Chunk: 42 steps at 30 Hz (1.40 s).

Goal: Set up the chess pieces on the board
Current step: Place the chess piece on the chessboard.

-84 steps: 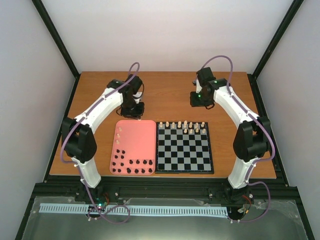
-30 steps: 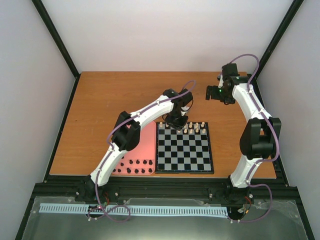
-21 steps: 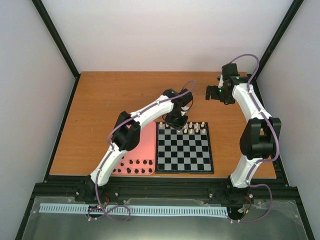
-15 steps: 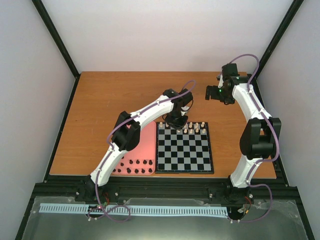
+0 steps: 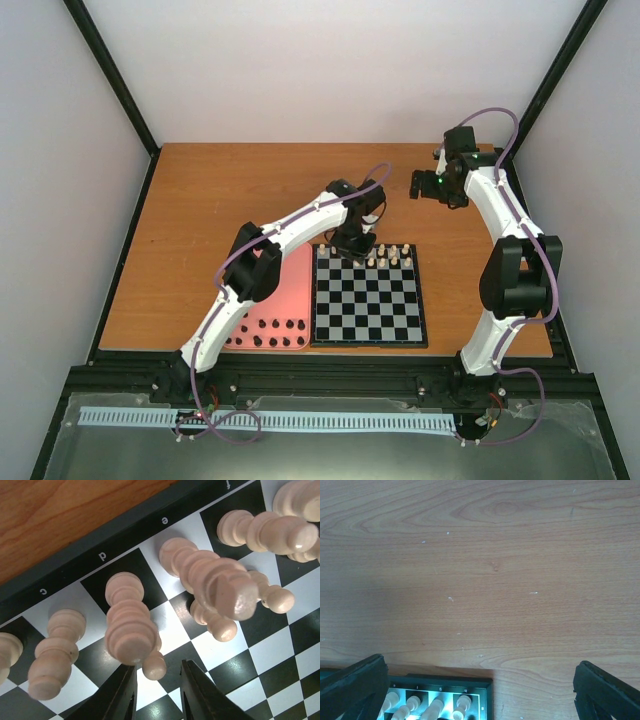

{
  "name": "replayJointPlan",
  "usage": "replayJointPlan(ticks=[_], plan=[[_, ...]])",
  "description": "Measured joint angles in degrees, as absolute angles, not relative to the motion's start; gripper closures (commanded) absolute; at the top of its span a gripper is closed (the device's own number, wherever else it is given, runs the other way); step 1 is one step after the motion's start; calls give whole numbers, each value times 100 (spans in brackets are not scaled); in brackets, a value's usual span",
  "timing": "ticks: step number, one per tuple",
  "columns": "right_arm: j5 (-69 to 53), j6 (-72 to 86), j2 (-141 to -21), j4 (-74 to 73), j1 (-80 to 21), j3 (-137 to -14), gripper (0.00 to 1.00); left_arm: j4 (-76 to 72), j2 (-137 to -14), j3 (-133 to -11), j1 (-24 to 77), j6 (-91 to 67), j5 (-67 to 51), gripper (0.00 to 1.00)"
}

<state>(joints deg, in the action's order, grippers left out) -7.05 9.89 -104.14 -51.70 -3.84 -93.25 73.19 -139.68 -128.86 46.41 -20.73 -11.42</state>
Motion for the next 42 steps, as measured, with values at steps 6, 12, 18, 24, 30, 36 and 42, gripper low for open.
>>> replayJointPlan(ticks=[6,12,18,24,30,36,42], plan=[[-766,987,-10412,-5140,-384,-9290,0,7282,-13968,-12827,4644,-2075,-1229,64],[-823,987,-10381,-5118,-384,-9266,0,7210,-13965,-12739,4644,-2073,-1269,64],[-851,987,-10363,-5111,-384,-9247,0,7144,-13965,-12700,4646,-2073,-1378,63],[-873,987,-10359,-5103,-384,-9240,0,7078,-13965,-12648,4646,-2073,-1481,63],[-895,987,-10353,-5068,-384,-9229,0,7028,-13965,-12604,4646,-2073,-1581,63],[-926,987,-10353,-5057,-384,-9192,0,7032,-13961,-12604,4646,-2073,-1562,62],[-967,982,-10350,-5048,-384,-9177,0,7098,-13867,-12586,4646,-2073,-1219,59]])
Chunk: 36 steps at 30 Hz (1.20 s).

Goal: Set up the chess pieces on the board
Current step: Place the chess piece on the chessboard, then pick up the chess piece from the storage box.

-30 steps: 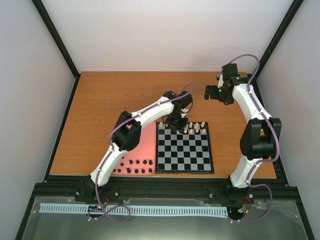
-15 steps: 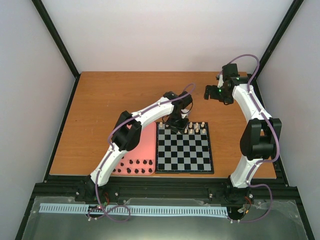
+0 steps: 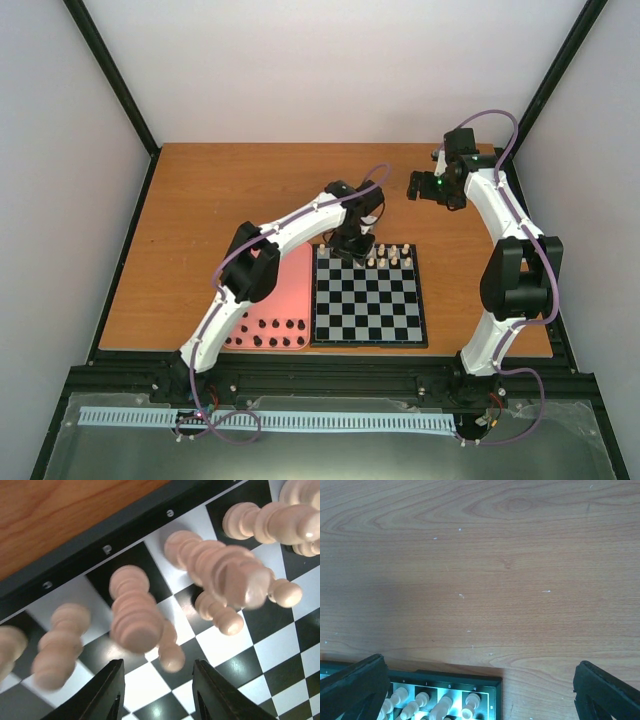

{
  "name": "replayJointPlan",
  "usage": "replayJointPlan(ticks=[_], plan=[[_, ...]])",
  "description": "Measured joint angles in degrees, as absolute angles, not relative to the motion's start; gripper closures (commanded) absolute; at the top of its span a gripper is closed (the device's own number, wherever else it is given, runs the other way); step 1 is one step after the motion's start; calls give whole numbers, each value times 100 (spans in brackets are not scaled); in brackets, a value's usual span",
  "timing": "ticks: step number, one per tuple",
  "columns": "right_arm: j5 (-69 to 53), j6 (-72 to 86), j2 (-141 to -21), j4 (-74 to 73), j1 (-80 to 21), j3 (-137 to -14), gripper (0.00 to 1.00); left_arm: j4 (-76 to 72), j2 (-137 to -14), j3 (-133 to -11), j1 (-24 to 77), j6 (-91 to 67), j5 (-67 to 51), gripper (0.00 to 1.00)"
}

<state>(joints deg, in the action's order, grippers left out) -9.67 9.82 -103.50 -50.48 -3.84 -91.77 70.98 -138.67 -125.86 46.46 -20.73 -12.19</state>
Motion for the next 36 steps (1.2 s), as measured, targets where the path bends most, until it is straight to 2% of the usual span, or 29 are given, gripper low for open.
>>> replayJointPlan(ticks=[7,13,19,22,26,36], plan=[[-972,963,-10335,-5035,-384,-9177,0,7279,-13122,-12304,4646,-2067,-819,58],[-972,941,-10324,-5035,-384,-9174,0,7225,-11596,-11286,4416,-2108,-357,55],[-1017,941,-10322,-5035,-384,-9153,0,6803,-10160,-9227,2779,-2294,235,55],[-1041,941,-10322,-5033,-384,-9148,0,6606,-10121,-8466,2045,-2329,519,55],[-1085,941,-10322,-5035,-384,-9148,0,6420,-10232,-7859,1806,-2338,587,55],[-1118,921,-10324,-5039,-384,-9148,0,5920,-10595,-7806,1511,-2307,556,55]])
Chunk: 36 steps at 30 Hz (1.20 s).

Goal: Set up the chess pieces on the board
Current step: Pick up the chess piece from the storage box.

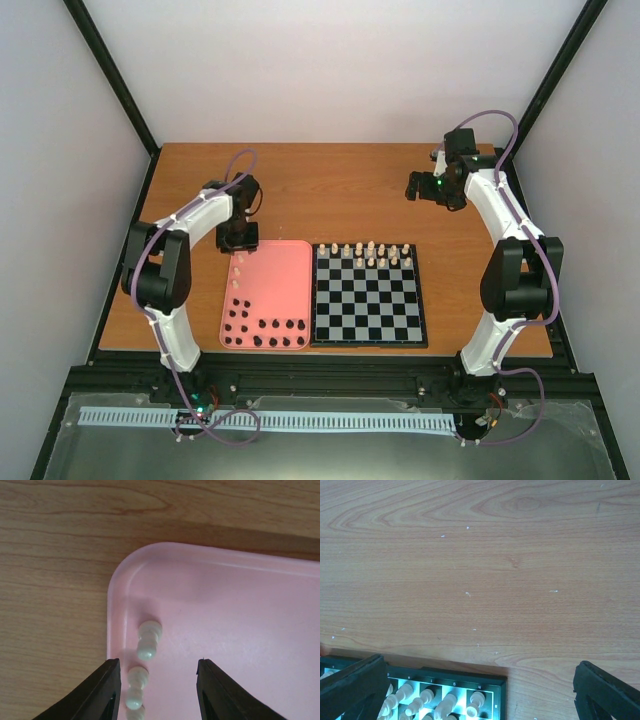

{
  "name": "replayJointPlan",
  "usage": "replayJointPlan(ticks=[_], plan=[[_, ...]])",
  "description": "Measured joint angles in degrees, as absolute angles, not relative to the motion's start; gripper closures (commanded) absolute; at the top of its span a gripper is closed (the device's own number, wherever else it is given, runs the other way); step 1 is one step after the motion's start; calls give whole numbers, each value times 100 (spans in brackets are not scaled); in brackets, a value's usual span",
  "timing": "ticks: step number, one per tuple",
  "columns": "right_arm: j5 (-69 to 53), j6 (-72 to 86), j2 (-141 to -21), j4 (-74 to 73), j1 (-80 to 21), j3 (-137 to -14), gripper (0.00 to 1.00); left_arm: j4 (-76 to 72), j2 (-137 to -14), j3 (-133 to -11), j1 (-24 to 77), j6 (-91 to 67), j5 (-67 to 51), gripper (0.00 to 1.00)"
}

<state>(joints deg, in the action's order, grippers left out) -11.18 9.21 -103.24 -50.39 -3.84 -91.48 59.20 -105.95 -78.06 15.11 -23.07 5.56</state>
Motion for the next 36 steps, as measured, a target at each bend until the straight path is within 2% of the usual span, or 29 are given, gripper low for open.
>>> replayJointPlan(ticks=[8,19,24,28,32,36], plan=[[-1120,899,-10324,-5043,-384,-9148,0,5763,-10831,-7806,1321,-2250,473,56],[-1120,880,-10372,-5078,-384,-9150,0,5568,-11024,-7762,1210,-2187,301,65],[-1120,880,-10401,-5085,-384,-9150,0,5513,-11142,-7708,1210,-2171,270,78],[-1120,878,-10401,-5087,-384,-9150,0,5505,-11153,-7686,1210,-2163,250,83],[-1120,878,-10401,-5087,-384,-9150,0,5502,-11148,-7686,1210,-2161,252,92],[-1120,878,-10401,-5085,-384,-9150,0,5509,-11126,-7688,1210,-2141,246,93]])
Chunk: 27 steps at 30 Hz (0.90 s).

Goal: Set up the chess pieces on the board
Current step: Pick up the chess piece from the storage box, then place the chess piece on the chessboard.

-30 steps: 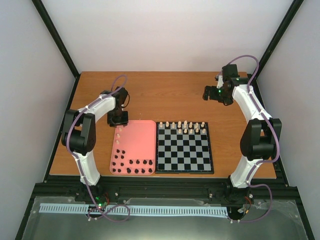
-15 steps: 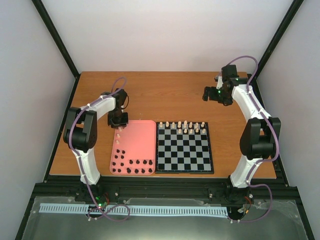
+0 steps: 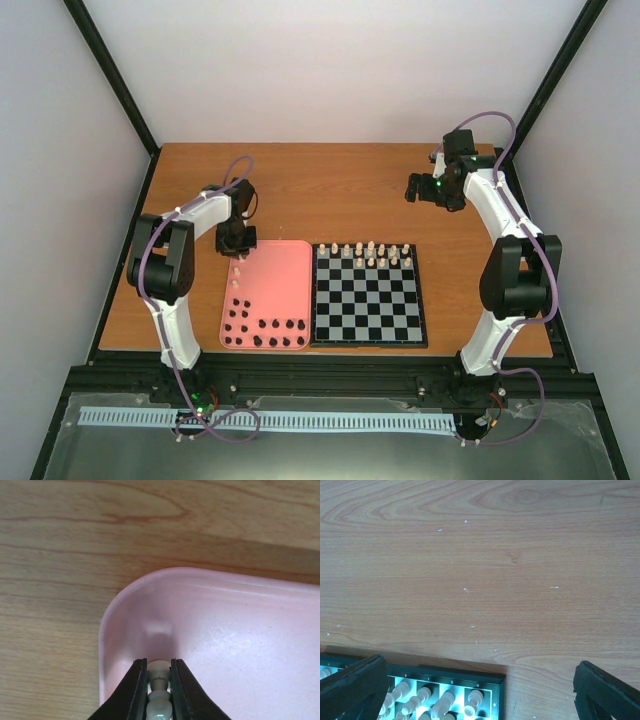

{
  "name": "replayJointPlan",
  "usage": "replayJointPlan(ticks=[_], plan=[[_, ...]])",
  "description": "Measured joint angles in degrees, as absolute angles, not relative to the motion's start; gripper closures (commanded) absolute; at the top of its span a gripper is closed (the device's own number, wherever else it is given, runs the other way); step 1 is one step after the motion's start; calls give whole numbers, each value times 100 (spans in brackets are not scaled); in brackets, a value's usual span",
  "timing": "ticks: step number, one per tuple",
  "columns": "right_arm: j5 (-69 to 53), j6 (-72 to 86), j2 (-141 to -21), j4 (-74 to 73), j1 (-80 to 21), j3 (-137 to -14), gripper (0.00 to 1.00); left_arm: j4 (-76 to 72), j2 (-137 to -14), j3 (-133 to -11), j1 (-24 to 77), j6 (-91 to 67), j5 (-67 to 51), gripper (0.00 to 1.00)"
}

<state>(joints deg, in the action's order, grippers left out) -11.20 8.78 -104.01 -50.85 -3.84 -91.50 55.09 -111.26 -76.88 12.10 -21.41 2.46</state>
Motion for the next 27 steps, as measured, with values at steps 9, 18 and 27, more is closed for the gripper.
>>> replayJointPlan(ticks=[9,18,27], plan=[[-1122,878,-10401,-5078,-384,-9150,0,5852,-10873,-7699,1243,-2139,32,94],[-1116,878,-10403,-5078,-384,-9150,0,6508,-10516,-8785,2585,-2156,-390,93],[-1050,856,-10433,-5085,-384,-9159,0,6661,-11616,-10363,4123,-2158,-762,92]])
